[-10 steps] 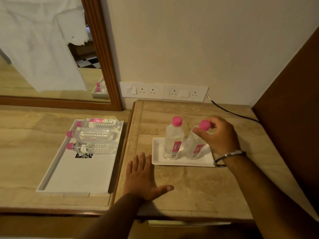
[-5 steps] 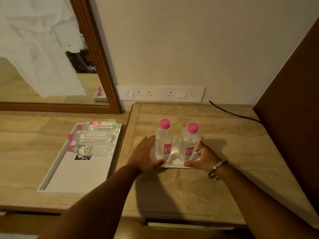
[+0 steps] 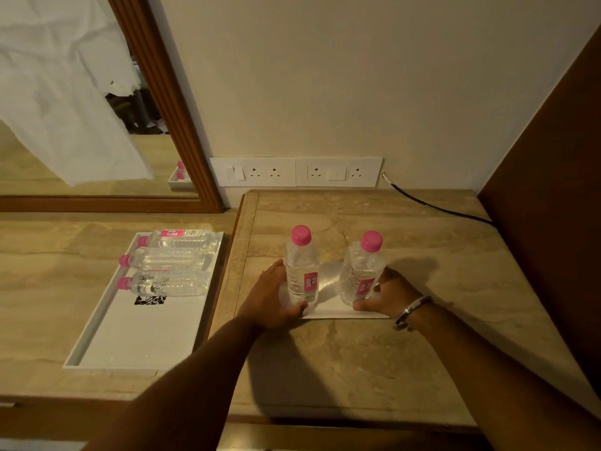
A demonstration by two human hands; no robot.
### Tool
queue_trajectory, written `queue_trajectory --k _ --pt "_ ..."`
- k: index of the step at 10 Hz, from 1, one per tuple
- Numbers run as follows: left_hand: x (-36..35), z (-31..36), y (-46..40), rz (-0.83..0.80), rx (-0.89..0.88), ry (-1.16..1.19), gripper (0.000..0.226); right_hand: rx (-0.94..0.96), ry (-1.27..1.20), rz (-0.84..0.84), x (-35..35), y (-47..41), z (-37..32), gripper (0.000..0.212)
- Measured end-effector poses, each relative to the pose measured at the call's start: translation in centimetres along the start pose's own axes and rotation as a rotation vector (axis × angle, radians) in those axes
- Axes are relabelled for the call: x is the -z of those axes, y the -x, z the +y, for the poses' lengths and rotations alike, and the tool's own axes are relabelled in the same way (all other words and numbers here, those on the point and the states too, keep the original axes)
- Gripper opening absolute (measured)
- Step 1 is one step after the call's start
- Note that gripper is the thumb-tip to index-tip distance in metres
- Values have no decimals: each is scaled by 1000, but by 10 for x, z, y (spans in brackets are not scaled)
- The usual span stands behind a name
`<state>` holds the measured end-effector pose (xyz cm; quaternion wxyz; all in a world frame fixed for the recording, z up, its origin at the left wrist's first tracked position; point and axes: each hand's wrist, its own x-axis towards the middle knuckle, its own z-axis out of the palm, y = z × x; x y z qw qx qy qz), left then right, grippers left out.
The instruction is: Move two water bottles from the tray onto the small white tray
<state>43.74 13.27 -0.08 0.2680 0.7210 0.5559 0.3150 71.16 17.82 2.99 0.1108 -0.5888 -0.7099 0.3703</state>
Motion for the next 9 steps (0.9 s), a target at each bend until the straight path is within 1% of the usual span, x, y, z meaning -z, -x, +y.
queue_trajectory --k 1,2,4,6,7,8,9 --pt "1 -1 -3 -6 -15 -26 67 8 8 11 -1 0 1 79" --pt "6 3 -2 -22 -36 -25 61 23 18 18 -1 0 2 82" --pt "17 -4 -1 -110 -35 6 69 1 -10 0 -1 -1 3 84" --pt "20 -3 -1 -127 -70 30 67 27 -42 12 1 4 -3 76" --pt "19 -12 0 -142 -63 19 71 25 -82 -16 3 9 1 97" --pt "31 -9 5 -152 -41 -127 90 66 -164 25 11 26 6 111" --pt "43 -6 22 -108 -44 -300 111 69 -117 107 16 47 22 108"
